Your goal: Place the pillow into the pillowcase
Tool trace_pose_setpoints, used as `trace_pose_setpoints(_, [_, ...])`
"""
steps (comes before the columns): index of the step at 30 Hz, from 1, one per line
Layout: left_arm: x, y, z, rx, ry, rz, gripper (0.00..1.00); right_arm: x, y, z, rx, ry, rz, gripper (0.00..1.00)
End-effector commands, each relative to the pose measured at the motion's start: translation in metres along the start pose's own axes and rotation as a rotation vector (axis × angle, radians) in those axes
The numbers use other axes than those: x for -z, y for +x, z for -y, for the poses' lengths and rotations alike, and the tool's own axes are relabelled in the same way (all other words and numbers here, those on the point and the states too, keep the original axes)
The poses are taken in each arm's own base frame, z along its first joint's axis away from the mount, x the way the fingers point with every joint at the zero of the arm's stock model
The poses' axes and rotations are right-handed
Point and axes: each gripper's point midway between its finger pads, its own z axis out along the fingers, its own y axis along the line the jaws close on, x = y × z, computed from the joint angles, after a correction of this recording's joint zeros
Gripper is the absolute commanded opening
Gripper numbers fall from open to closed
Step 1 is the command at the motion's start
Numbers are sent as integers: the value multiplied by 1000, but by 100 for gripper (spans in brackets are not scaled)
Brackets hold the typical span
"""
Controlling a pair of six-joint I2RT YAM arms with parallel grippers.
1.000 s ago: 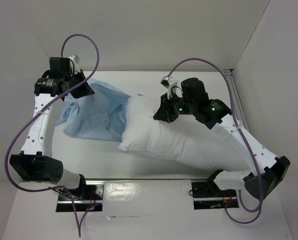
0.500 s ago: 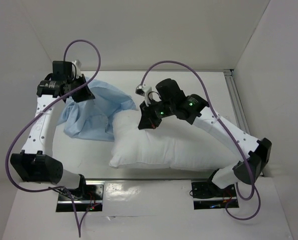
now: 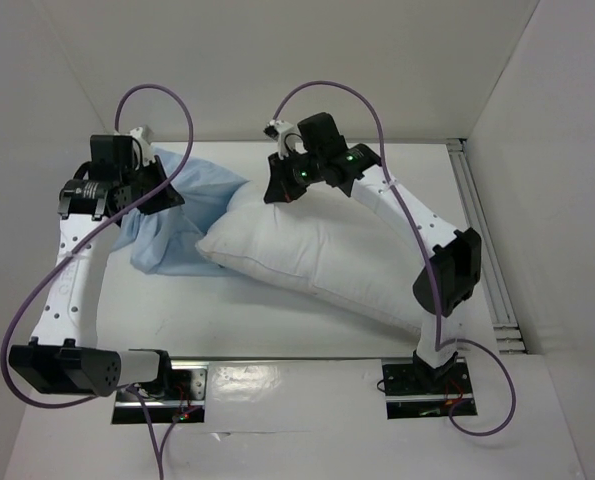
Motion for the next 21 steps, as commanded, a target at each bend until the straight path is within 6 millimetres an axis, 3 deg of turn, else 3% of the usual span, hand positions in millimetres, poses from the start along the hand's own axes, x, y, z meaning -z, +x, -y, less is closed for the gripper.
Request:
trace_pose_setpoints(1, [18, -4, 6, -37, 37, 51, 0, 11, -59, 10, 41, 21, 161, 0])
trace_pose_setpoints(2, [18, -4, 6, -48, 37, 51, 0, 11, -61, 20, -6, 47, 168, 0])
trace_pose_setpoints(8, [24, 9, 9, -88, 74, 13, 0, 17, -87, 32, -123, 86, 268, 0])
trace_pose_setpoints(12, [21, 27, 8, -88, 97, -36, 0, 15, -90, 47, -232, 104, 318, 0])
trace_pose_setpoints(17, [21, 35, 11, -104, 132, -61, 0, 11, -88, 64, -341, 154, 343, 0])
trace_pose_setpoints(21, [29, 28, 22, -113, 176, -39, 0, -22, -71, 48, -333, 178, 301, 0])
